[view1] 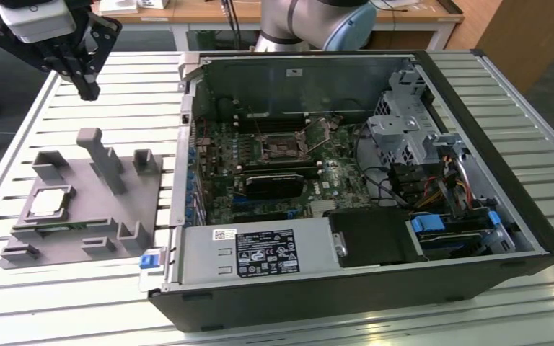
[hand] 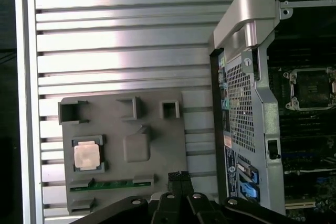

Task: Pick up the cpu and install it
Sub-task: 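Reach for the cpu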

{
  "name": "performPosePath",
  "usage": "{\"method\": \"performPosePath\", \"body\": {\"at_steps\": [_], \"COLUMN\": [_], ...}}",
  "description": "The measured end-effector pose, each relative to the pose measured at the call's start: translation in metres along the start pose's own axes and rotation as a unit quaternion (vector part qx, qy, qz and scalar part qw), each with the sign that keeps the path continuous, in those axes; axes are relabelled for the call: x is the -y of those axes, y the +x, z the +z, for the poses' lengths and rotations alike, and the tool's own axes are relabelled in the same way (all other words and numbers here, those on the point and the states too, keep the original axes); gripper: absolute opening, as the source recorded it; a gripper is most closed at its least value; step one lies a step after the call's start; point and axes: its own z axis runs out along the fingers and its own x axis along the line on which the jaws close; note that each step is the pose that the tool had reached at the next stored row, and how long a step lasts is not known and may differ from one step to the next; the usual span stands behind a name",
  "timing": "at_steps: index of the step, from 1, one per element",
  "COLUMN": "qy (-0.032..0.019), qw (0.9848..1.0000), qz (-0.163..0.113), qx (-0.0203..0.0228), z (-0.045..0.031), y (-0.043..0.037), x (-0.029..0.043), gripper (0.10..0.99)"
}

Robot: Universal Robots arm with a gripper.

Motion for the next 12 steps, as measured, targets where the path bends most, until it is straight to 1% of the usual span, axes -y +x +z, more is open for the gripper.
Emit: {"method": "performPosePath", "body": {"at_steps": [12], "qy": [0.0], "qw": [1.0], "qz": [0.0], "qx": [0.0], "z": [-0.0002], "y": [0.0076], "x": [0.0006], "gripper": [0.106]}}
